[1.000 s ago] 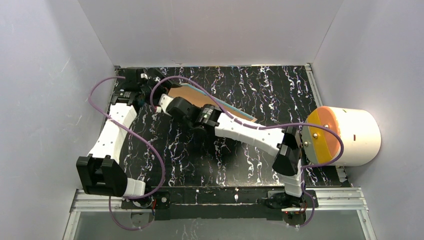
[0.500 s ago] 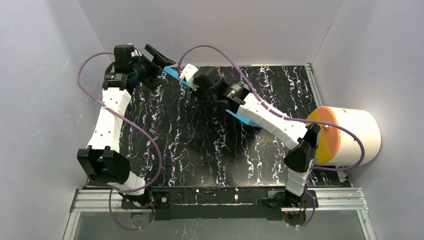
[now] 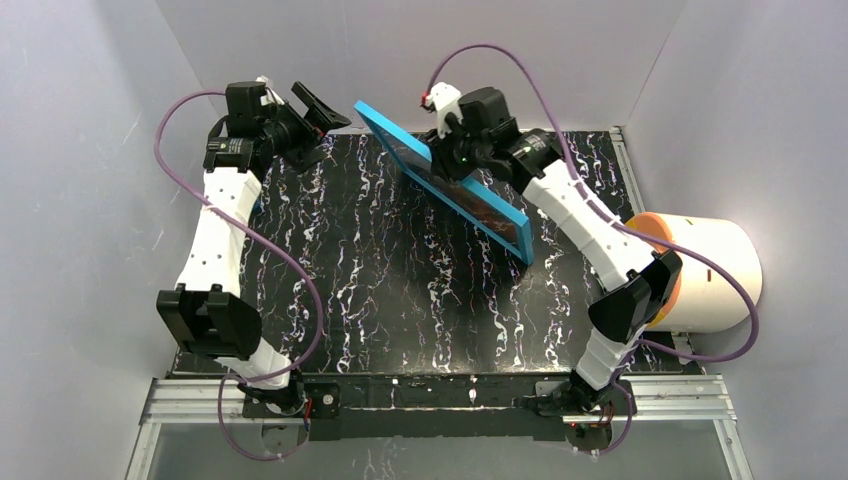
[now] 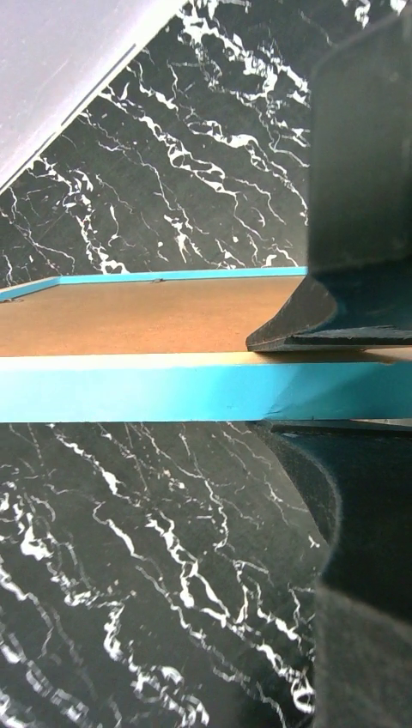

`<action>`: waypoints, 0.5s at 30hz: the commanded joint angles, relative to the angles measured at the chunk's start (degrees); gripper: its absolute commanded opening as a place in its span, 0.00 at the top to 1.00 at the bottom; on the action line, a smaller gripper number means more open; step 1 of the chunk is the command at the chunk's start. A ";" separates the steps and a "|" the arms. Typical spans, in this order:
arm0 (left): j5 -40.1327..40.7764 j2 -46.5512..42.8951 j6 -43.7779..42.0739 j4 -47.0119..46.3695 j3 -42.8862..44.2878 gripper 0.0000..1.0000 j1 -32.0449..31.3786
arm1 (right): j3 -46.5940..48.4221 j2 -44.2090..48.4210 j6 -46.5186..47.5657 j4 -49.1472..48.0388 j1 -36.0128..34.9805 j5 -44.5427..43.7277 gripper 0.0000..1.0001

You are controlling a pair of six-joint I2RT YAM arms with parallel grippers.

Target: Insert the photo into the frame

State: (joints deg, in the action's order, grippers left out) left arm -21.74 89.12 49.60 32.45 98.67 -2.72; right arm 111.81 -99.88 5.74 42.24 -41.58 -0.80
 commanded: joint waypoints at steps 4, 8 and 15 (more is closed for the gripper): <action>-2.22 2.72 -3.88 2.55 0.72 0.02 0.44 | -1.23 3.46 -10.20 -3.92 7.65 15.79 0.99; -2.88 4.68 -5.37 2.59 -0.23 0.02 0.43 | -0.66 3.21 -13.18 -4.02 10.91 19.03 0.99; -3.15 8.88 -7.14 2.16 -1.72 0.02 0.44 | 1.01 2.05 -15.72 -3.32 14.98 18.85 0.99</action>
State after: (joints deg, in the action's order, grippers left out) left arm -23.49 96.27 44.77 33.89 98.21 -2.70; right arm 110.80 -98.83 -3.55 38.57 -28.27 15.22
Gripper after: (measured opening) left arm 0.983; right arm 0.357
